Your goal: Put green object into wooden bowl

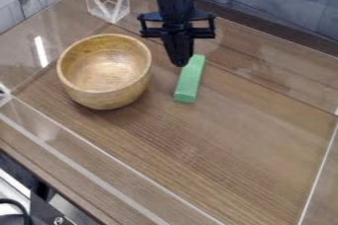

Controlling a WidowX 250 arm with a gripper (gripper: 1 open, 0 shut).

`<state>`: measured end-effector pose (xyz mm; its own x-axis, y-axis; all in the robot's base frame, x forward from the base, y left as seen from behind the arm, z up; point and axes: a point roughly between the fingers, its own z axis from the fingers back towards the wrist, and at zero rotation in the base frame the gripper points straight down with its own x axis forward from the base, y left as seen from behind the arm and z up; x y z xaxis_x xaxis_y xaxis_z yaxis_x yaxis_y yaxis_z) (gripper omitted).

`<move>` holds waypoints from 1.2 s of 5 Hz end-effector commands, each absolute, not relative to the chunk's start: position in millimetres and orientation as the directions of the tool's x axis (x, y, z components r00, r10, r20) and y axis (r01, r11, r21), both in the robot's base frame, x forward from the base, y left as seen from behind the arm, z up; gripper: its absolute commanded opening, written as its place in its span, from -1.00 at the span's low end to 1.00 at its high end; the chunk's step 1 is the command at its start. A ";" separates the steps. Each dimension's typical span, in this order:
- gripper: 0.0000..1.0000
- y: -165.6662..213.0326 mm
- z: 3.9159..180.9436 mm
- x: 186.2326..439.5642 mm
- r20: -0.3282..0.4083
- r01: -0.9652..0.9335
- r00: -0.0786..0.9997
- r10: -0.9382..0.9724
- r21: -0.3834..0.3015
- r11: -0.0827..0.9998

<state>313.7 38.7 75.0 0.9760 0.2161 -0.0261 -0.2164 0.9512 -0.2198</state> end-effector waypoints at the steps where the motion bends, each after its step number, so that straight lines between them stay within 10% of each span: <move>1: -1.00 43.5 99.2 316.2 0.034 -0.222 0.971 0.235 -0.228 0.948; 6: -1.00 44.2 117.5 288.2 0.035 -0.068 0.996 0.081 -0.283 0.957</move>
